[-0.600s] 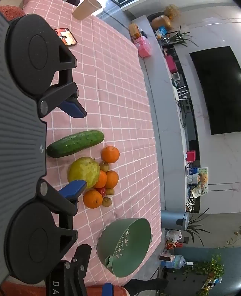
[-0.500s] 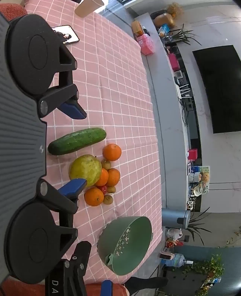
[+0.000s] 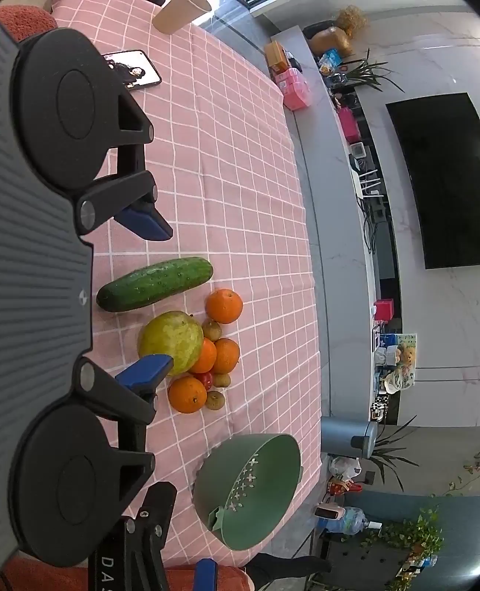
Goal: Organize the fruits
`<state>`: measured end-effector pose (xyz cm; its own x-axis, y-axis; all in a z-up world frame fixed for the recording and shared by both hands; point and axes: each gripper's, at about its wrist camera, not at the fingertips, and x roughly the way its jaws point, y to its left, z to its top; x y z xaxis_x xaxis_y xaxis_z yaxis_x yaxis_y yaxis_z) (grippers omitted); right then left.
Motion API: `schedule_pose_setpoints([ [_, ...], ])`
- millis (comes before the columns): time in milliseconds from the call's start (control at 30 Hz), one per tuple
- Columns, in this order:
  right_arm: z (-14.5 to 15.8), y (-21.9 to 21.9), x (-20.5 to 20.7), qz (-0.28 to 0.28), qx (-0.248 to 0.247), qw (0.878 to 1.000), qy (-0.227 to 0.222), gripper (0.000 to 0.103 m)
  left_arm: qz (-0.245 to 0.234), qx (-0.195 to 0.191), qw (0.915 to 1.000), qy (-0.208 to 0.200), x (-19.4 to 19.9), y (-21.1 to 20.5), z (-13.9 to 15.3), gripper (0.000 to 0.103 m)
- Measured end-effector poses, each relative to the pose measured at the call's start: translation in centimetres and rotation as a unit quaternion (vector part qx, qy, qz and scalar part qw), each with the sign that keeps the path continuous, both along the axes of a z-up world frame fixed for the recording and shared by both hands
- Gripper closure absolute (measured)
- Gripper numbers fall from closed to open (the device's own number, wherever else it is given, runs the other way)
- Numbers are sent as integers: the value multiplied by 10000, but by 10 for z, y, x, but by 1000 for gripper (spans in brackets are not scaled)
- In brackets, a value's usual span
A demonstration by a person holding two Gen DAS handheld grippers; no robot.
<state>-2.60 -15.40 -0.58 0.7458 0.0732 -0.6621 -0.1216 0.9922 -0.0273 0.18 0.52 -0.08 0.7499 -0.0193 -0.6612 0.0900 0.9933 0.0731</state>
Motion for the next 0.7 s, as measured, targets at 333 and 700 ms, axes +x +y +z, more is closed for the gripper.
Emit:
schedule_pose_setpoints([
  [333, -4, 2, 1, 27, -44, 10000, 34, 5, 62, 23, 10000, 18, 1, 1, 0, 20],
  [700, -4, 0, 0, -23, -12, 10000, 41, 5, 65, 25, 10000, 26, 1, 0, 0, 20],
])
